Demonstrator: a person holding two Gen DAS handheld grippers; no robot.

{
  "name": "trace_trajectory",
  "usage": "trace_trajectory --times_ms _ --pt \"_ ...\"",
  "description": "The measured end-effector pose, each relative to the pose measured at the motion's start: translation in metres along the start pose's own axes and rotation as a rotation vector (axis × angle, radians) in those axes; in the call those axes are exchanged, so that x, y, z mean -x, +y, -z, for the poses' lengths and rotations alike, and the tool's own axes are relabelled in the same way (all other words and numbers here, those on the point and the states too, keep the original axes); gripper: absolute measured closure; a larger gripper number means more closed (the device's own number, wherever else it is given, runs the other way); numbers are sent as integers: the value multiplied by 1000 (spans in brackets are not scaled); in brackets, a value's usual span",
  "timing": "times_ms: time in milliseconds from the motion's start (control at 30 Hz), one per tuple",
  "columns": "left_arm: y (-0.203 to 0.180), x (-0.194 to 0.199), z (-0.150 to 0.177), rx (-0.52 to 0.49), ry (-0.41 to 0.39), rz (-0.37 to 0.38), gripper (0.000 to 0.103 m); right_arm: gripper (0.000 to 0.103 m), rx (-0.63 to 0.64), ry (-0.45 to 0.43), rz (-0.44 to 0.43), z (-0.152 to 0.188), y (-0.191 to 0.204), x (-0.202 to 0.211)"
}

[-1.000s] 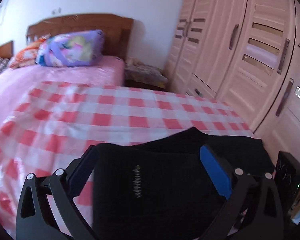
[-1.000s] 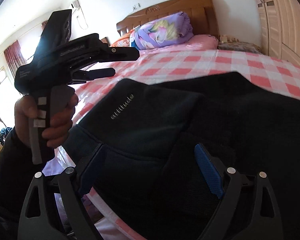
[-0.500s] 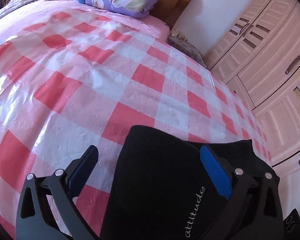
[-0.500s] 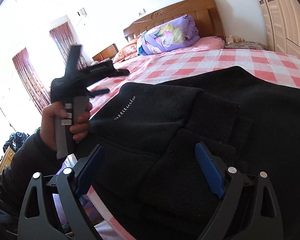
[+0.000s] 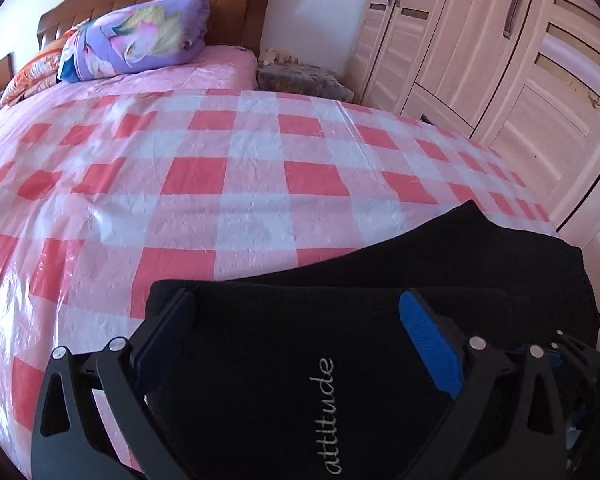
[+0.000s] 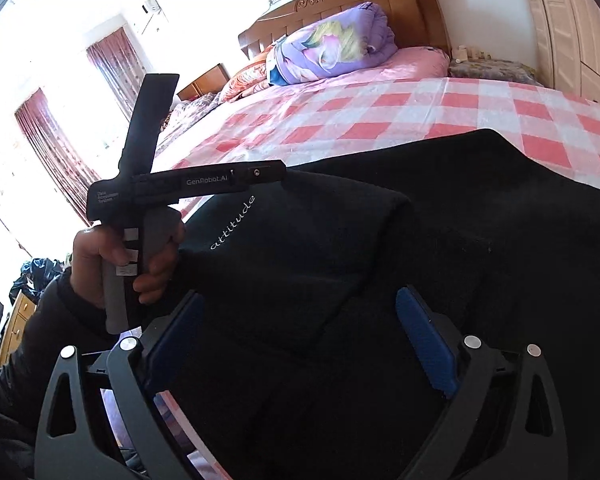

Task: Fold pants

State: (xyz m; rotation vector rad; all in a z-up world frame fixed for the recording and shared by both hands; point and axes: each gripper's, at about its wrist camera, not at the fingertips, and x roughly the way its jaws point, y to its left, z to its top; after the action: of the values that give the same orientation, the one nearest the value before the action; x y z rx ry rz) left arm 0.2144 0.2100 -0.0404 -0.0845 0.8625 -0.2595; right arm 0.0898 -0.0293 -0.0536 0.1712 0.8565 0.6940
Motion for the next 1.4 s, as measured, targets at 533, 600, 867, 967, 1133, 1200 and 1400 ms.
trace_trajectory --times_ms 533,600,867,967,1133,1200,1400 --pt "33 29 4 225 -90 -151 2 4 -152 0 -16 -49 -48 8" --pt "30 35 4 215 -110 -147 2 4 -152 -37 -17 -61 -52 19" --pt "30 32 3 205 -100 -132 2 4 -62 -19 134 -44 -31 24" --pt "28 56 5 198 -170 -109 2 4 80 -58 174 -25 3 43" --pt "-6 125 17 41 -272 -117 2 4 182 -52 235 5 28 41" --pt "-21 138 36 -16 -266 -138 2 4 206 -9 267 15 27 26" --pt "-50 108 111 -194 -117 -226 2 4 170 32 258 43 8 13"
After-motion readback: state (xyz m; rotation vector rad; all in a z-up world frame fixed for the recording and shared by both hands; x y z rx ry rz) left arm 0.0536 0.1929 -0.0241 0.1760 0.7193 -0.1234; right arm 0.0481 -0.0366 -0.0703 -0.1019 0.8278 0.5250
